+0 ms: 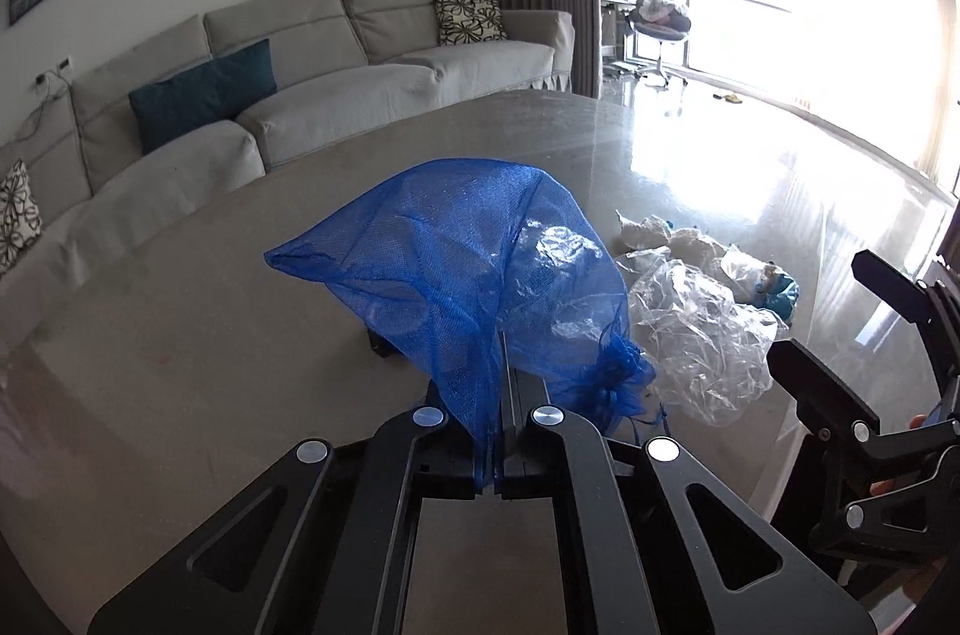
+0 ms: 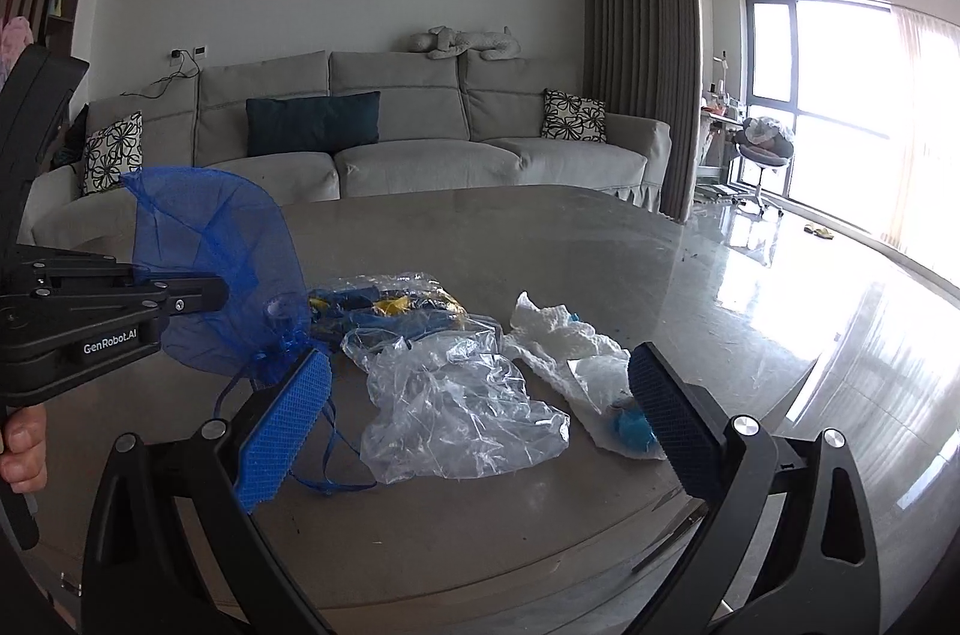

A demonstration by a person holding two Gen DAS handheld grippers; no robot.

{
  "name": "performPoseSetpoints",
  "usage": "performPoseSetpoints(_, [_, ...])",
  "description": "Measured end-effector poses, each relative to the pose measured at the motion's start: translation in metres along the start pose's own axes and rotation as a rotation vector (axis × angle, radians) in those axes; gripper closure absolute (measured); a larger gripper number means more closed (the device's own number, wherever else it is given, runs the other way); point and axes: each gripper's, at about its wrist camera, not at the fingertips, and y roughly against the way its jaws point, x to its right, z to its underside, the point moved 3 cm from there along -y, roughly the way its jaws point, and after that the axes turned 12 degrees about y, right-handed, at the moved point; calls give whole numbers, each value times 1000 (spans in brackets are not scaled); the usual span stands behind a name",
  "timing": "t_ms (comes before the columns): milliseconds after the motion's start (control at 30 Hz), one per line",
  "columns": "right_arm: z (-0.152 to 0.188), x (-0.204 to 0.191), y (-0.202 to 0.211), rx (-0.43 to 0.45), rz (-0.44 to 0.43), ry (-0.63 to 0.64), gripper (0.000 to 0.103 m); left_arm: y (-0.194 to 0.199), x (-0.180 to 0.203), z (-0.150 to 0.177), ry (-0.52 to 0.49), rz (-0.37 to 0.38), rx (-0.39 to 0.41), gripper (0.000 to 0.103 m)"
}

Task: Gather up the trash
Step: 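Grasp the crumpled clear plastic sheet with the right gripper and lift it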

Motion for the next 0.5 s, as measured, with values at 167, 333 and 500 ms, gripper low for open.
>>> performPoseSetpoints(167, [0, -5, -11, -15, -6, -11, 4, 17, -8, -6, -5, -12, 14, 100])
performPoseSetpoints(333, [-1, -11, -23, -30, -11, -12, 4, 16, -21, -6, -2, -36, 6, 100])
performPoseSetpoints(500, [1, -20, -38, -58, -34, -10, 4, 14, -25, -4, 2, -58, -1, 100])
